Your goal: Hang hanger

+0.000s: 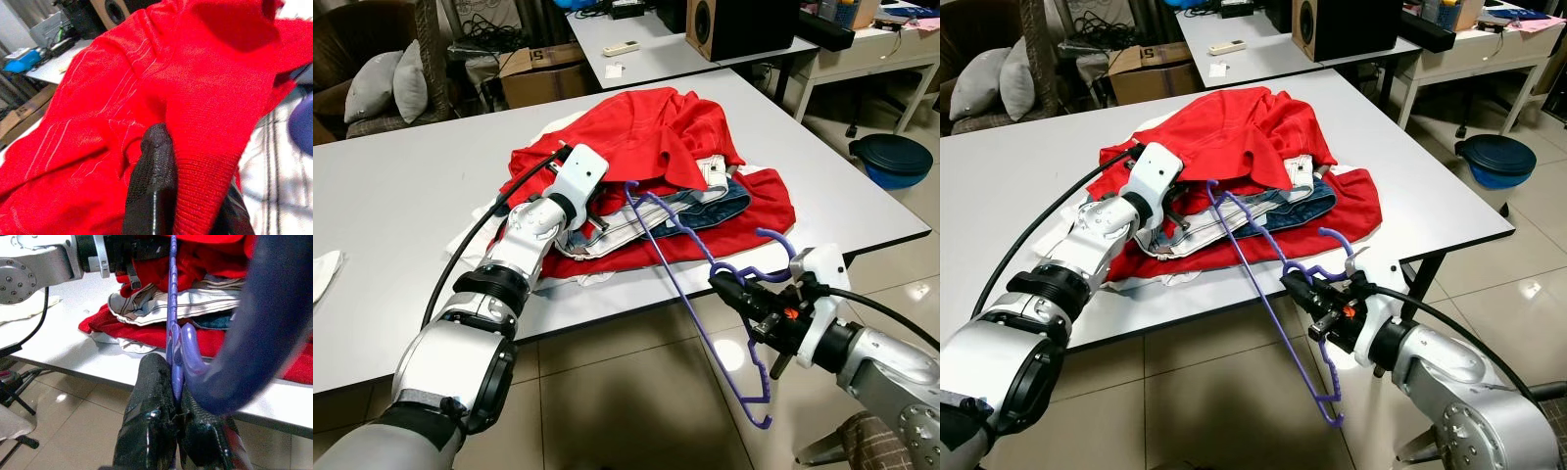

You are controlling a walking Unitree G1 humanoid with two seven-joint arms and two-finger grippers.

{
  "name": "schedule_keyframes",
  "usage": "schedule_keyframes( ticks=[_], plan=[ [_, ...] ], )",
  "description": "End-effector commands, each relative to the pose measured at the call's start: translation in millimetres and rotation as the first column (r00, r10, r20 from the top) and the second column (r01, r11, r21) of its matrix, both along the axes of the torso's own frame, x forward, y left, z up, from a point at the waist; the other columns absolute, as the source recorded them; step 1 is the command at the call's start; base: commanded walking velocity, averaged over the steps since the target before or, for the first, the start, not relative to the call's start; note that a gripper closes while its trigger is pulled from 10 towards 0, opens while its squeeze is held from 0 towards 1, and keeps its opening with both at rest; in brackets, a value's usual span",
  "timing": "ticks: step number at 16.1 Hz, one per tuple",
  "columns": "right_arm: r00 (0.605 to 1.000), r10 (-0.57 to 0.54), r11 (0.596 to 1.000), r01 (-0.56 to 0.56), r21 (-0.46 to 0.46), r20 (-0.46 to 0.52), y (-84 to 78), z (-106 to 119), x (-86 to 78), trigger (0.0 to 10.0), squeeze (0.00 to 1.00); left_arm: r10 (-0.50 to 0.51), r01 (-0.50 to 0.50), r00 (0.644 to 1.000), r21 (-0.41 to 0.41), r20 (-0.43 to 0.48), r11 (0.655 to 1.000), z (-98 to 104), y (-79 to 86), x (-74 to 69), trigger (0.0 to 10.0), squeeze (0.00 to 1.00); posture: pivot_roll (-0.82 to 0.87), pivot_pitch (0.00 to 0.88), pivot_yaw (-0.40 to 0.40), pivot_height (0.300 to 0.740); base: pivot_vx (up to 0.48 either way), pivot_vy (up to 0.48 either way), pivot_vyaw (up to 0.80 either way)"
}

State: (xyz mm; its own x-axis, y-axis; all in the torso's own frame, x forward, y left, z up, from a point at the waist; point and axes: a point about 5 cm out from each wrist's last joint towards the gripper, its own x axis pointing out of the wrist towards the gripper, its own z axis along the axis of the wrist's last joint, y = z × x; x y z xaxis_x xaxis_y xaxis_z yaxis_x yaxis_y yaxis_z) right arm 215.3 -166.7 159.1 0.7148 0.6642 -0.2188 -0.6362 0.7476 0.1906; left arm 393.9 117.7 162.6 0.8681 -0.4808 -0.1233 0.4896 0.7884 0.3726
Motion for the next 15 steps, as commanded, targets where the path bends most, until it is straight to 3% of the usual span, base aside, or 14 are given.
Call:
schedule_keyframes(
  ticks=[1,4,6,7,10,11,12,13,15],
  plan=[
    [1.0,0.003,1.0,-0.002,-0.006,0.028,2.7,3,-0.8,10.0,0.0,-0.013,0.014,1.0,-0.03,0.028,0.999,16,-1.4,4.4,0.0,0.0,-0.16,0.0,0.148,0.74,0.0,0.0,0.0],
    [0.999,-0.033,0.999,0.033,-0.021,0.005,-0.7,-2,0.2,10.0,0.0,-0.053,0.054,0.999,-0.109,0.013,0.993,25,-6.1,6.1,0.0,0.0,-0.16,0.0,0.148,0.74,0.0,0.0,0.0],
    [0.999,-0.048,0.999,0.048,-0.021,0.001,-2.0,-2,-0.4,10.0,0.0,-0.092,0.088,0.996,-0.204,-0.01,0.975,31,-10.1,6.6,0.0,0.0,-0.16,0.0,0.152,0.74,0.0,0.0,0.0],
    [0.998,-0.062,0.998,0.062,-0.019,0.003,-2.8,-2,-1.1,10.0,0.0,-0.158,0.13,0.986,-0.351,-0.052,0.927,42,-14.5,8.1,0.0,0.0,-0.17,0.0,0.159,0.74,0.0,0.0,0.0],
    [0.997,-0.073,0.997,0.073,-0.015,0.015,-2.7,-1,-1.3,10.0,0.0,-0.271,0.18,0.955,-0.488,-0.122,0.854,49,-17.9,7.7,0.0,0.0,-0.17,0.0,0.165,0.74,0.0,0.0,0.0],
    [0.996,-0.082,0.997,0.083,-0.009,0.033,-2.9,1,-0.6,10.0,0.0,-0.317,0.174,0.935,-0.576,-0.157,0.799,54,-16.8,8.1,0.0,0.0,-0.17,0.0,0.17,0.74,0.0,0.0,0.0],
    [0.995,-0.092,0.996,0.092,-0.002,0.048,-3.6,3,0.3,10.0,0.0,-0.333,0.161,0.928,-0.626,-0.168,0.763,58,-14.8,8.8,0.0,0.0,-0.17,0.0,0.17,0.74,0.0,0.0,0.0],
    [0.994,-0.097,0.995,0.097,0.002,0.054,-4.1,4,0.8,10.0,0.0,-0.336,0.157,0.927,-0.641,-0.167,0.751,60,-13.1,9.1,0.0,0.0,-0.17,0.0,0.17,0.74,0.0,0.0,0.0],
    [0.992,-0.088,0.996,0.085,0.037,0.091,-5.3,14,0.9,10.0,0.0,-0.316,0.095,0.932,-0.724,-0.176,0.683,73,2.0,12.8,0.0,0.0,-0.17,0.0,0.169,0.74,0.0,0.0,0.0]
  ],
)
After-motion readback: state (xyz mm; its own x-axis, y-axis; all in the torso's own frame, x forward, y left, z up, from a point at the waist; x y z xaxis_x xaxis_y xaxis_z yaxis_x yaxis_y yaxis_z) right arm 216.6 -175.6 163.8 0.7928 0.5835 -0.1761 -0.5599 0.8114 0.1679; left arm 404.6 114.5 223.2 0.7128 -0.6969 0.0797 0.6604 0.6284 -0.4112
